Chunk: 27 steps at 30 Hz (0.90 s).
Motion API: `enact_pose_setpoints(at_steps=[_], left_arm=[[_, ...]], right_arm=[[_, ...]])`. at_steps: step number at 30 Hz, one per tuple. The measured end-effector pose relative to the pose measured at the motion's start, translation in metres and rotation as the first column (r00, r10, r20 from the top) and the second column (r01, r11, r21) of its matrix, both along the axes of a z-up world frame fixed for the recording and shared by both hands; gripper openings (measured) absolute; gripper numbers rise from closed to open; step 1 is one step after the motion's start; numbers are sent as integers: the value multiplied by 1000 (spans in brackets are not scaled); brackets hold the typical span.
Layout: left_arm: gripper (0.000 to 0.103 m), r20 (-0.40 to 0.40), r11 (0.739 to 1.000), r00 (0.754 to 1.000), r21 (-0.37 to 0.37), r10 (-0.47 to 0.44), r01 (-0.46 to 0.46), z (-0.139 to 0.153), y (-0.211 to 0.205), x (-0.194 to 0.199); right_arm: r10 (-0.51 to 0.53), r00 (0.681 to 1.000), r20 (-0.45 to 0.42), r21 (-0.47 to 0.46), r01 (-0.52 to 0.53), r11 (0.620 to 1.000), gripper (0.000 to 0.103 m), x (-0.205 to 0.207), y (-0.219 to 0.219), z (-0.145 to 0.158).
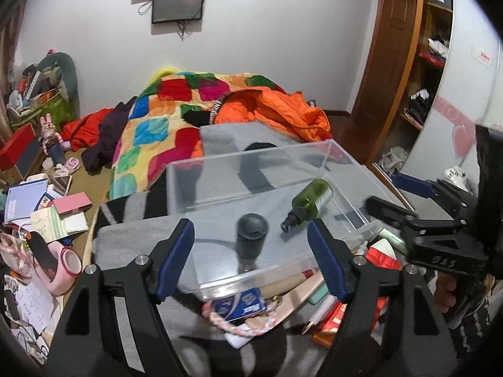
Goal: Organize objects
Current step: 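Open both grippers to drop the spray can and bottle into the box, then grasp the teal tape roll with left gripper while right grasps the pale green tube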
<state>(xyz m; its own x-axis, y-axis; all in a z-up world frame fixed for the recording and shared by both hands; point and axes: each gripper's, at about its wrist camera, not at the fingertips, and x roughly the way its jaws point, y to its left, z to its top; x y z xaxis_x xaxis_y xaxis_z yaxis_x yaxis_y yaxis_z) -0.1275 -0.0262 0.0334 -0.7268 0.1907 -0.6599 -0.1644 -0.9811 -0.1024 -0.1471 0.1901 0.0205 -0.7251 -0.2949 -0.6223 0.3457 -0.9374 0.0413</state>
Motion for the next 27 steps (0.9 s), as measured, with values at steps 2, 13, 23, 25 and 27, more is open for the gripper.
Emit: enact_pose_setpoints(at_steps=[2, 13, 23, 25, 27], left_arm=[[77, -7, 1000, 1000, -2, 18, -18, 3, -10, 5], [77, 52, 989, 988, -31, 147, -145, -25, -71, 23], [75, 131, 982, 975, -79, 181, -171, -72, -94, 10], [73, 154, 984, 974, -93, 165, -152, -83, -90, 3], [72, 167, 986, 974, -96, 154, -139, -91, -88, -3]], right_arm=[[-5, 1000, -11, -10, 5, 1000, 79, 6, 8, 3], [-76, 997, -2, -1, 76, 997, 79, 29, 53, -6], [-164, 981, 102, 20, 163, 986, 79, 29, 85, -40], [-176, 976, 125, 9, 176, 984, 79, 27, 90, -47], [-186, 972, 145, 10, 187, 982, 79, 25, 94, -54]])
